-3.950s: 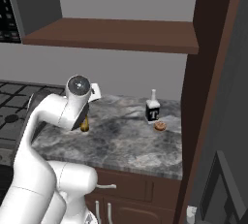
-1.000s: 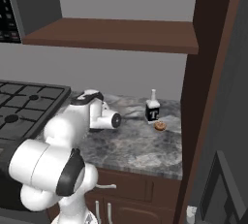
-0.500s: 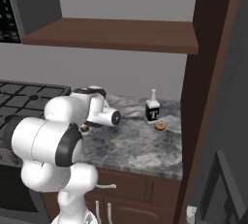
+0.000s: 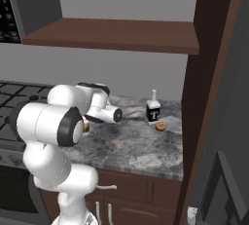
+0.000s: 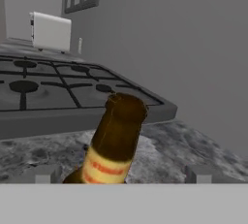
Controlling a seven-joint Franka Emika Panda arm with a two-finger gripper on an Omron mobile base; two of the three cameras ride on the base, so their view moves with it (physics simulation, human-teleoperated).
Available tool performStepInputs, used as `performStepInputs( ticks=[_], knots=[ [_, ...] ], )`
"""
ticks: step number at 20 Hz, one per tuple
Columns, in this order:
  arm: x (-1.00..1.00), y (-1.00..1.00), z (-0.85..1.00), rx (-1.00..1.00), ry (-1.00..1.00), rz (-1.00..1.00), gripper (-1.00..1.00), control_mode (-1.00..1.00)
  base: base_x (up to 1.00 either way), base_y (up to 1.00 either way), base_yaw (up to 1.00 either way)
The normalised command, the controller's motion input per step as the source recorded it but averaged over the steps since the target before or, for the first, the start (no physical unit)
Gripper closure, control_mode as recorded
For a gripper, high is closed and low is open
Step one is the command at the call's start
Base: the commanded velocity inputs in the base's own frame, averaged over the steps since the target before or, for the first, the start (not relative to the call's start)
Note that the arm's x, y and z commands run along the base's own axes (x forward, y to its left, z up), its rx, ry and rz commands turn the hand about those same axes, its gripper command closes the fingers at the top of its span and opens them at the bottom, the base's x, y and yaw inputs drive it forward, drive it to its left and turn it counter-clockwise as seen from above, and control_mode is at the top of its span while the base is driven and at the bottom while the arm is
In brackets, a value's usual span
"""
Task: Place the beer and liquor on the top shelf of the fridge to keep them out of children's reach, and place the mushroom on lower shelves for easy access.
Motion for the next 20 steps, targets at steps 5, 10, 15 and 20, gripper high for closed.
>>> performStepInputs(
  ticks=[5, 10, 15, 20],
  knots=[
    [0.08, 0.09, -0.07, 0.0, 0.05, 0.0, -1.0, -1.0, 0.0, 0.0, 0.0],
    [-0.03, 0.16, 0.0, 0.0, 0.07, 0.03, -1.0, -1.0, 0.0, 0.0, 0.0],
    [-0.21, 0.17, 0.0, 0.0, 0.05, 0.05, -1.0, -1.0, 0.0, 0.0, 0.0],
    [-0.18, 0.1, -0.04, 0.0, 0.05, 0.06, -1.0, -1.0, 0.0, 0.0, 0.0]
  ],
)
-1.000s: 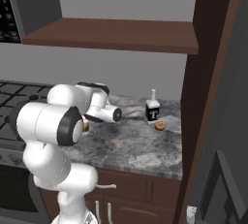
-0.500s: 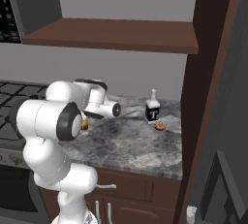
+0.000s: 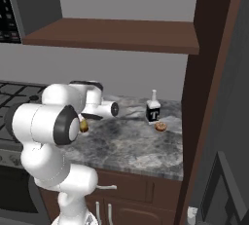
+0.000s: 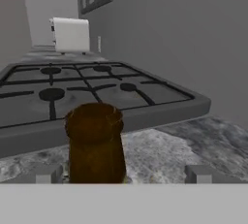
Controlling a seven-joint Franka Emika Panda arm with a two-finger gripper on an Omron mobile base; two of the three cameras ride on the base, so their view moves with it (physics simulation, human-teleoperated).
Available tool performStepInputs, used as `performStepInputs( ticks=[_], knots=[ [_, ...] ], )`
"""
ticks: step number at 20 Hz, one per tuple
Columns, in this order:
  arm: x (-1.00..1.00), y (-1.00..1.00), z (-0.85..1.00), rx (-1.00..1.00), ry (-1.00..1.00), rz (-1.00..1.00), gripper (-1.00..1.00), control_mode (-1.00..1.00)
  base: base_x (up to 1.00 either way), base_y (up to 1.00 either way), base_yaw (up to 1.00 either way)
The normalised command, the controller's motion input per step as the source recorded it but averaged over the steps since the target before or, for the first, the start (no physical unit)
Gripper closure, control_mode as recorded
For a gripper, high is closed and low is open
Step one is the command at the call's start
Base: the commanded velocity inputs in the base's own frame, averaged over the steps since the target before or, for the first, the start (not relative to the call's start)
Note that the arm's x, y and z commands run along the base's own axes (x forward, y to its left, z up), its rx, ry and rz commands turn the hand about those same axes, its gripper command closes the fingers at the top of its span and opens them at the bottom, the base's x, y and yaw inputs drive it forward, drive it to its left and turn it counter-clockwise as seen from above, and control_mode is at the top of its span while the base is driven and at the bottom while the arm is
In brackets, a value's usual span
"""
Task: Place the beer and liquor on the top shelf of the fridge to keep them out of children's reach, and place the mushroom on lower shelves for easy access.
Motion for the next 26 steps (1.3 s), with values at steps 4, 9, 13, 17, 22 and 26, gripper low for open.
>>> performStepInputs(
  ticks=[4, 9, 13, 17, 22, 26],
  knots=[
    [-0.03, 0.13, -0.22, 0.0, 0.08, 0.06, 1.0, -1.0, 0.0, 0.0, 0.0],
    [0.0, 0.02, -0.09, 0.0, 0.03, 0.02, 1.0, -1.0, 0.0, 0.0, 0.0],
    [-0.03, -0.02, 0.0, 0.0, 0.0, 0.01, 1.0, -1.0, 0.0, 0.0, 0.0],
    [-0.37, -0.08, 0.5, -0.01, 0.07, -0.01, 1.0, -1.0, 0.0, 0.0, 0.0],
    [-0.46, -0.23, 0.99, -0.12, 0.25, -0.19, 1.0, -1.0, 0.0, 0.0, 0.0],
    [-0.44, -0.41, 0.94, -0.18, 0.3, -0.41, 1.0, -1.0, 0.0, 0.0, 0.0]
  ],
)
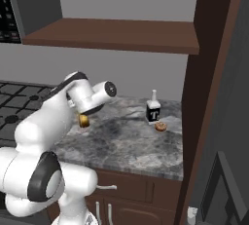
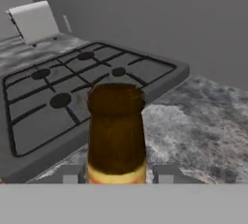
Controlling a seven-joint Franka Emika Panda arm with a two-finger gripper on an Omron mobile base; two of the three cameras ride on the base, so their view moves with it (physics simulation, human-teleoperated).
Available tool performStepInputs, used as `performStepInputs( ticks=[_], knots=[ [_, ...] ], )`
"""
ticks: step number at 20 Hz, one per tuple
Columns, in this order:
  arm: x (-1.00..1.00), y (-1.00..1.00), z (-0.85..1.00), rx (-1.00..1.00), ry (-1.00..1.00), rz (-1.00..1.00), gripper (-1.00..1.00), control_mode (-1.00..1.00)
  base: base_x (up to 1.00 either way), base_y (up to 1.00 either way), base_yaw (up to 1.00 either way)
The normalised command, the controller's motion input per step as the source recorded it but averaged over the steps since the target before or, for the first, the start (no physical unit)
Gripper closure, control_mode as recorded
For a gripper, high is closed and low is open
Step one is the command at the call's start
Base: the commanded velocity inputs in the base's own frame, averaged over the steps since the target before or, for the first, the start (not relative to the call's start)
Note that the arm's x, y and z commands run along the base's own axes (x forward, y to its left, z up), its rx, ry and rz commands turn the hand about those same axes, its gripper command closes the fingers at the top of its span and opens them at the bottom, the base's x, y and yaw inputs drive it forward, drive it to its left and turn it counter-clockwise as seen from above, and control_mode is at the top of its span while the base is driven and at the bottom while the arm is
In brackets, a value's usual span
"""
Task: Place the beer and liquor on the top shelf of the fridge to keep them out of children's reach, and place the mushroom on lower shelves for easy access.
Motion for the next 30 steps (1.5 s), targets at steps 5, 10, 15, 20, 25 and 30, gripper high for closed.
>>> performStepInputs(
  ticks=[5, 10, 15, 20, 25, 30],
  knots=[
    [-0.62, -0.59, 0.5, -0.13, 0.11, -0.52, 1.0, -1.0, 0.0, 0.0, 0.0],
    [-0.67, -0.45, 0.51, -0.04, -0.01, -0.43, 1.0, -1.0, 0.0, 0.0, 0.0],
    [-0.57, -0.09, 0.74, -0.01, -0.16, -0.27, 1.0, -1.0, 0.0, 0.0, 0.0],
    [-0.39, -0.18, 0.84, -0.01, -0.19, -0.08, 1.0, -1.0, 0.0, 0.0, 0.0],
    [-0.36, -0.13, 0.7, -0.08, -0.06, -0.06, 1.0, -1.0, 0.0, 0.0, 0.0],
    [-0.32, -0.02, 0.78, -0.14, 0.01, -0.11, 1.0, -1.0, 0.0, 0.0, 0.0]
  ],
)
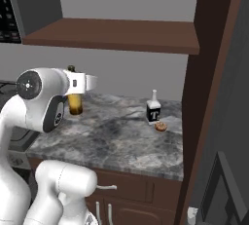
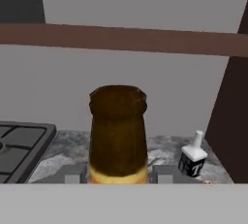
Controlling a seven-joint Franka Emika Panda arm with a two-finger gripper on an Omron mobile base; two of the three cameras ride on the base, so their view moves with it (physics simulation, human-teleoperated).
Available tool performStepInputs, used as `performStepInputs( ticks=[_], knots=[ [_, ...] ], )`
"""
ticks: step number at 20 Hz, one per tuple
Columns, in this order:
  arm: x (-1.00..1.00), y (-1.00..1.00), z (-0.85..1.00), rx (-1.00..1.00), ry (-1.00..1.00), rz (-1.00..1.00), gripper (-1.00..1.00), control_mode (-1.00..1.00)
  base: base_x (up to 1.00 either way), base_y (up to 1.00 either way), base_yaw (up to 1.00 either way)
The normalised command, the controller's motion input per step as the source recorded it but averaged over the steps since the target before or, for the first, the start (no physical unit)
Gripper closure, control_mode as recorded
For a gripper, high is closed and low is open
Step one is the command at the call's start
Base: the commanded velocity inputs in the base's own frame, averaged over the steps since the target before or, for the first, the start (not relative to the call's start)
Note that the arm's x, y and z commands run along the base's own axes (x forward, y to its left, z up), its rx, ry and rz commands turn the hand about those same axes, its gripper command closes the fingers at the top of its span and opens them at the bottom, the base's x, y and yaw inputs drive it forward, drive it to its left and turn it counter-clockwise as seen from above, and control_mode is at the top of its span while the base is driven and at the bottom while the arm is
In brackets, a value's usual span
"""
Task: Place the beer and liquor on the top shelf of the fridge to keep them out of children's reach, and place the mushroom on lower shelves for easy access.
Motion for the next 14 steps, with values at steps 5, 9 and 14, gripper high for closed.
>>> performStepInputs(
  ticks=[5, 9, 14],
  knots=[
    [-0.37, -0.06, 0.69, -0.15, 0.1, -0.09, 1.0, -1.0, 0.0, 0.0, 0.0],
    [-0.66, -0.06, 0.15, -0.13, 0.02, -0.05, 1.0, -1.0, 0.0, 0.0, 0.0],
    [-0.99, -0.05, 0.0, -0.05, 0.0, -0.02, 1.0, -1.0, 0.0, 0.0, 0.0]
  ],
)
